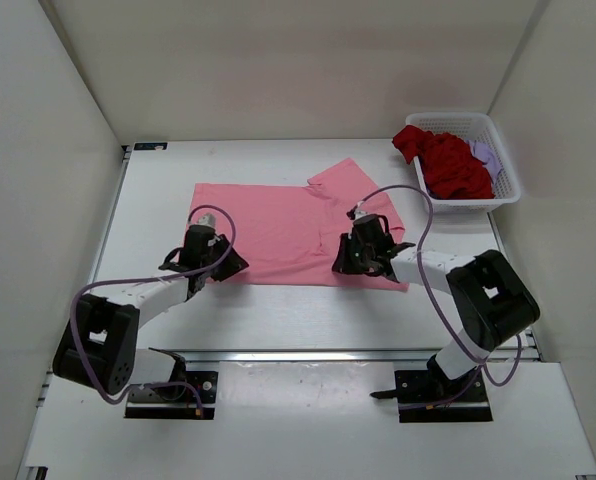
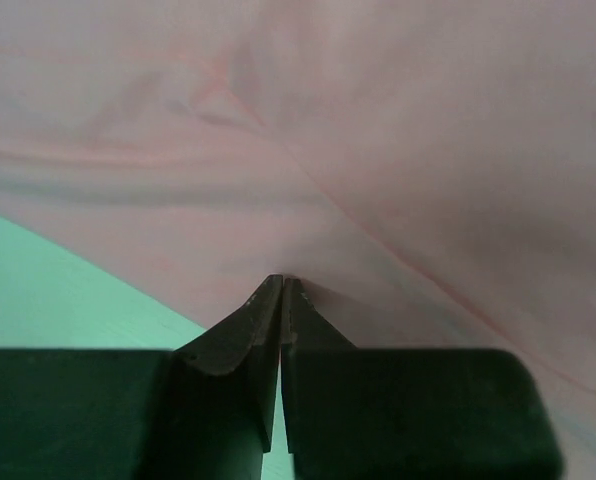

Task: Fold and stack the t-shirts
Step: Fold the flattened tshirt in 1/3 of the way, then grap the side of the flattened tshirt furthest away from the robot with both arms

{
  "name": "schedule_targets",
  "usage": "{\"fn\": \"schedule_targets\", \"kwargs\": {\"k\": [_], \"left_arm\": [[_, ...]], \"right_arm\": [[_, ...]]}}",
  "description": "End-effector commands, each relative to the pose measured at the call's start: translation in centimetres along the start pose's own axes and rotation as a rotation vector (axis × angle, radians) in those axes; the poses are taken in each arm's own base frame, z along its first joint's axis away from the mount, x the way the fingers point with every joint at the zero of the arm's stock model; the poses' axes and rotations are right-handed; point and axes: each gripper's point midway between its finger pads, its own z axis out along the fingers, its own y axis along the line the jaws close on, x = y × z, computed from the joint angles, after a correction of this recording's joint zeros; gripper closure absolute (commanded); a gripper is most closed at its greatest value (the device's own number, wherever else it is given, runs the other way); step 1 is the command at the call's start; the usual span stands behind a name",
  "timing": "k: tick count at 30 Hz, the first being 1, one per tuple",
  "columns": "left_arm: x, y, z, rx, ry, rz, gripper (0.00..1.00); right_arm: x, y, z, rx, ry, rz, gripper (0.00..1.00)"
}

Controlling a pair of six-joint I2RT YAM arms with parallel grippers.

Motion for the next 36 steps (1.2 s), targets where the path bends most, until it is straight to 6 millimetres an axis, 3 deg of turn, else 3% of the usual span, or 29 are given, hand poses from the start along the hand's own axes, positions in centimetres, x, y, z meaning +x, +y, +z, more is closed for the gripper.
{"fn": "schedule_targets", "kwargs": {"k": [1,7,9,15,17,21,23,26,28,29,30,31,32,33,35,36], "left_arm": [[-0.6,2.4,-0.2,0.003,-0.002,-0.121,0.64],[1.5,6.1,-0.5,-0.042,0.041,-0.252,0.63],[3.1,7.3,-0.9,-0.046,0.059,-0.281,0.63],[4.6,8.6,-2.6,-0.110,0.083,-0.282,0.63],[5.4,9.1,-3.3,-0.126,0.087,-0.293,0.64],[6.5,9.6,-4.4,-0.133,0.093,-0.318,0.65],[5.8,8.4,-4.2,-0.093,0.092,-0.318,0.65],[1.0,4.0,-4.0,-0.003,0.003,-0.231,0.64],[-4.5,-0.2,-4.7,0.057,-0.127,-0.150,0.57],[-5.9,-0.5,-4.5,0.028,-0.179,-0.127,0.54],[-8.8,-2.2,-4.9,0.039,-0.261,-0.120,0.54],[-10.6,-3.7,-4.7,0.067,-0.284,-0.113,0.54],[-12.7,-4.8,-4.1,0.084,-0.315,-0.111,0.53],[-13.9,-4.5,-3.8,0.067,-0.320,-0.121,0.56],[-16.8,-4.7,-1.9,0.071,-0.307,-0.102,0.67],[-18.0,-3.5,-0.7,0.016,-0.305,-0.109,0.74]], "right_arm": [[0.8,-0.4,0.1,0.003,-0.013,-0.020,0.97],[4.8,-1.6,-0.5,0.024,0.067,-0.048,0.98],[6.9,-2.2,-0.9,0.036,0.094,-0.057,0.98],[10.2,-2.8,-2.7,0.027,0.149,-0.065,0.99],[11.1,-2.7,-3.1,0.027,0.179,-0.077,0.99],[11.0,-1.8,-3.9,-0.008,0.186,-0.086,0.97],[9.9,-1.1,-4.1,-0.030,0.177,-0.088,0.90],[5.7,0.9,-4.8,-0.073,0.117,-0.133,0.86],[1.5,3.2,-5.3,-0.107,0.046,-0.163,0.84],[0.0,3.5,-5.6,-0.115,0.012,-0.160,0.82],[-2.0,4.1,-5.5,-0.133,-0.033,-0.164,0.82],[-3.4,4.0,-5.1,-0.139,-0.046,-0.145,0.87],[-6.1,4.4,-4.8,-0.156,-0.095,-0.120,0.91],[-7.7,4.4,-4.4,-0.171,-0.128,-0.118,0.98],[-10.9,4.5,-2.7,-0.174,-0.157,-0.113,1.00],[-12.3,4.3,-2.1,-0.171,-0.167,-0.104,1.00]]}}
